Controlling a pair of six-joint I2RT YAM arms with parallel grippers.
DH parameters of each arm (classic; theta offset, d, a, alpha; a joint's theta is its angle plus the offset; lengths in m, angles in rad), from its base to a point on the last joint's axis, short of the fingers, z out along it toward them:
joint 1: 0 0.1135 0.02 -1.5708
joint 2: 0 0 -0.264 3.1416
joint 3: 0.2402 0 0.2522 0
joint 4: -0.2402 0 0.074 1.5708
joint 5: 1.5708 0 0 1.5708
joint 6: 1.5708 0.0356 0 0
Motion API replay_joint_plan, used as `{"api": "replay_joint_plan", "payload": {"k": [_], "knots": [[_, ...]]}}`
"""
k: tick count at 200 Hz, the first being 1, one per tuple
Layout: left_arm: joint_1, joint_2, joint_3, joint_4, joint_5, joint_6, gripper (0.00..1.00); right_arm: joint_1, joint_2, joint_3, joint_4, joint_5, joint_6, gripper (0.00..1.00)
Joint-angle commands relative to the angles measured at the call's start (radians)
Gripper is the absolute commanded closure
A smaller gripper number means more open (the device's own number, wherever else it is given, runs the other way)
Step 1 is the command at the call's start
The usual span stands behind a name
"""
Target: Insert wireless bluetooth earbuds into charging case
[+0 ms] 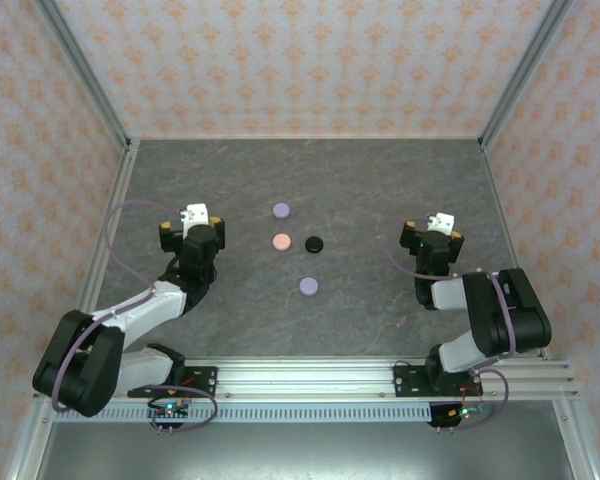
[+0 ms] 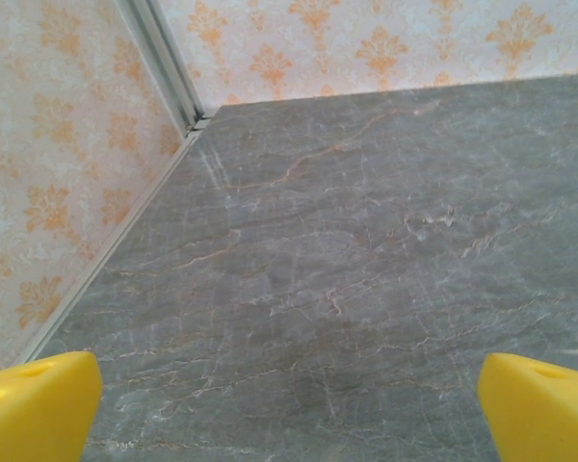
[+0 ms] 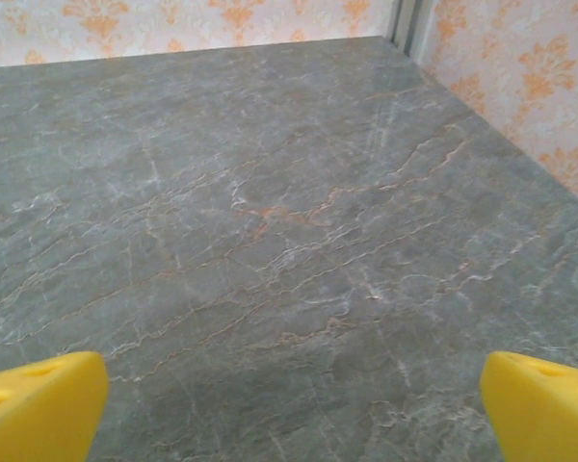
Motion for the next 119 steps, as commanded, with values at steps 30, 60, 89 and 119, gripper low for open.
{"api": "replay_joint_plan", "payload": {"k": [30, 60, 89, 119], "knots": [[0.054, 0.124, -0.078, 0.318, 0.132, 0.122, 0.02, -0.079, 0.016, 0.113, -0.125, -0.147, 0.063, 0.01], [0.11, 0.171, -0.063, 0.32, 0.248, 0.106, 0.0, -0.079, 0.018, 0.111, -0.121, -0.147, 0.063, 0.01], [0.207, 0.207, -0.014, 0.252, 0.374, 0.034, 0.0, -0.079, 0.017, 0.111, -0.12, -0.147, 0.062, 0.01], [0.312, 0.257, -0.008, 0.279, 0.538, -0.026, 0.0, -0.078, 0.014, 0.108, -0.119, -0.146, 0.059, 0.01]]}}
